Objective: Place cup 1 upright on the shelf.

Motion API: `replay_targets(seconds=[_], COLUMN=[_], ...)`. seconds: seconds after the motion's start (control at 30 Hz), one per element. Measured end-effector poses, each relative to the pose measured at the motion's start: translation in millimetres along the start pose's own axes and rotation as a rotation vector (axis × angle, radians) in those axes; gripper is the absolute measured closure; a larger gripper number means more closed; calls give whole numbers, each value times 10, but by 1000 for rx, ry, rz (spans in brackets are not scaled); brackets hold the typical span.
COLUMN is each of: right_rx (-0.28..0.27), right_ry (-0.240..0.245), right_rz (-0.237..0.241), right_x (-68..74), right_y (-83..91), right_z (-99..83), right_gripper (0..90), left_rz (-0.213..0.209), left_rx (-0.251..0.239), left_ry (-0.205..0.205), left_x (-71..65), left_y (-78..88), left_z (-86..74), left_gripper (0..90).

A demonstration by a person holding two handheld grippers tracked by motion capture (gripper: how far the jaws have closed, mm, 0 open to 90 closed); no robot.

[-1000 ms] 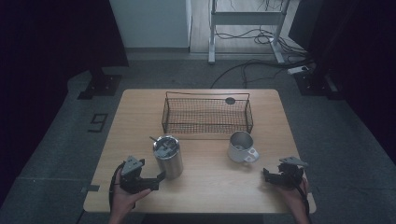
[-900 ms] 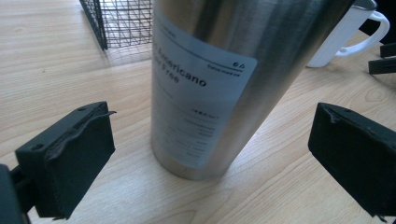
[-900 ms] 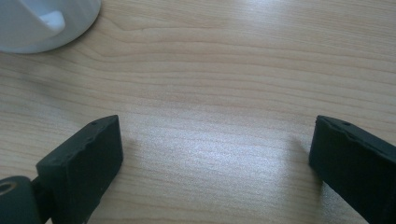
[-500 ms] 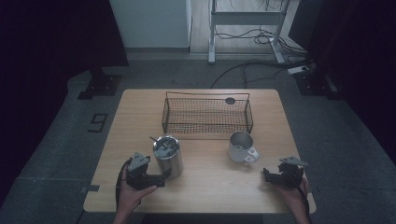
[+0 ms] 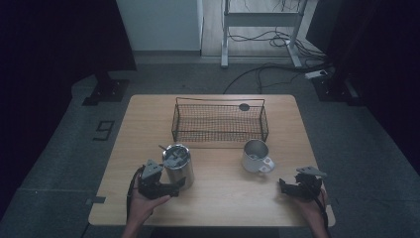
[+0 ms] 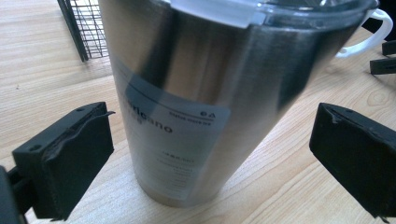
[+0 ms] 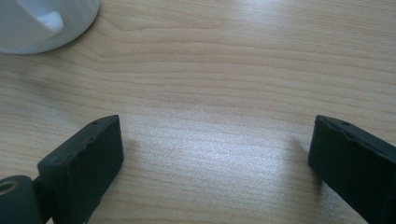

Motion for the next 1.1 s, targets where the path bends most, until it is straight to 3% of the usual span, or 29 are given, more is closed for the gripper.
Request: replay_targets(seconds=[0.63,1.1], right_rx=[0,0], right_ry=[-1,-1], right_rz=[-1,-1], right_x=[-1,-1], right_y=[1,1], right_z=[0,0], right_gripper=[33,33], left_rz=[15,81], left_rx=[1,6], left_ry=[-7,-24], left_x=[3,7], left_y=[-141,-331], left_z=[92,182], left_gripper=[0,0])
Point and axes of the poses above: each handheld gripper's, and its own axes: y roughly backward along the jaws, z roughly out of its top, x roughly to its left, the point moved 5 cm from there along -y, roughly forward along the jaws, and after that the axes turned 8 degrees about x, right-handed, at the moved point
